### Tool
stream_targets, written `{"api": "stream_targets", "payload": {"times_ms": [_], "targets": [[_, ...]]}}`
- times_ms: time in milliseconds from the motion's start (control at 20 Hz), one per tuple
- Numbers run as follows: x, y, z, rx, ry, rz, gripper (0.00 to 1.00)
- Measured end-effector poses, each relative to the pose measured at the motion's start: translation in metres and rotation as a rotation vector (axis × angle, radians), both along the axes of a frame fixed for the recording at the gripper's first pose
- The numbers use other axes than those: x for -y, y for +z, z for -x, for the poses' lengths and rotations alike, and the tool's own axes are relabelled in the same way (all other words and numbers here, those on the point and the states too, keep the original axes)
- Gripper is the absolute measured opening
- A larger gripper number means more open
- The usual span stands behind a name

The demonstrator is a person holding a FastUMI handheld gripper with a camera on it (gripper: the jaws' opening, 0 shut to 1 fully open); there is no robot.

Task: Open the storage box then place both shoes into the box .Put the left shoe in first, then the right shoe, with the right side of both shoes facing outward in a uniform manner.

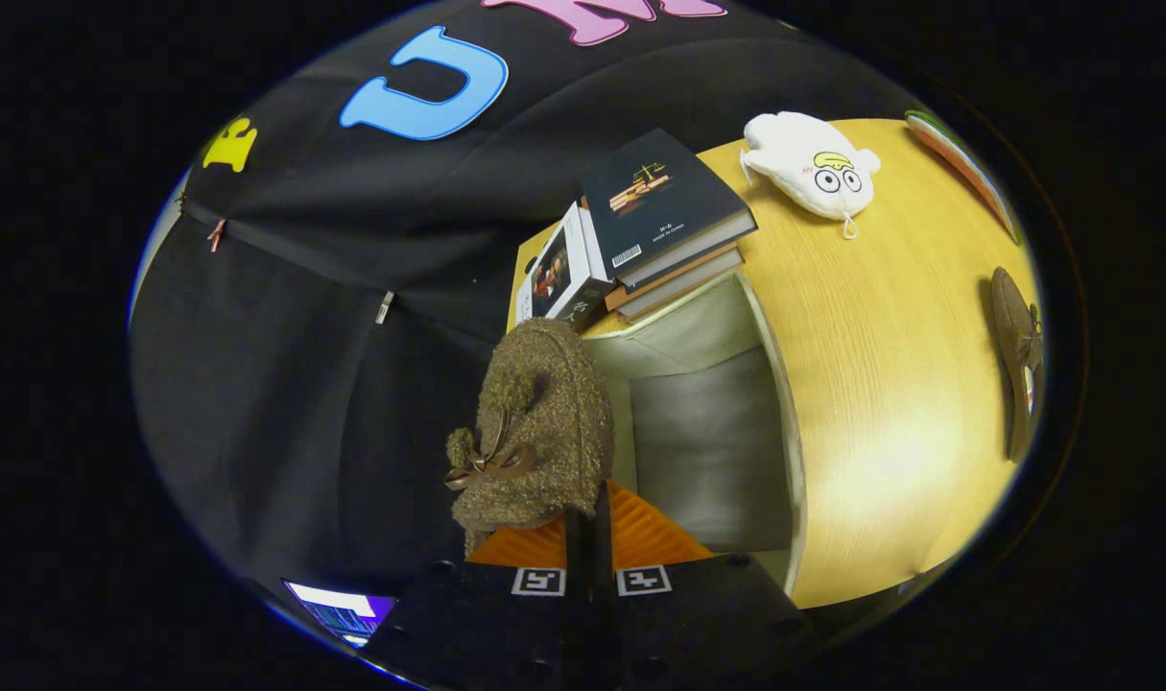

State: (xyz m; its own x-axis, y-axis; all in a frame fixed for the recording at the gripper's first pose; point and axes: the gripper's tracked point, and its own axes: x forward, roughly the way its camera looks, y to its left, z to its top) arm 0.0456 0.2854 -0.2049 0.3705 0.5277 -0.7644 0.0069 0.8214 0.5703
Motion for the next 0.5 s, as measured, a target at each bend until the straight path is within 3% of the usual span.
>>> {"api": "stream_targets", "payload": {"times_ms": [300, 400, 500], "targets": [[-0.004, -0.036, -0.002, -0.008, -0.013, 0.098, 0.05], [-0.012, -0.037, -0.003, -0.01, -0.027, 0.079, 0.07], [-0.03, -0.037, 0.005, -0.036, 0.012, 0.003, 0.53]]}}
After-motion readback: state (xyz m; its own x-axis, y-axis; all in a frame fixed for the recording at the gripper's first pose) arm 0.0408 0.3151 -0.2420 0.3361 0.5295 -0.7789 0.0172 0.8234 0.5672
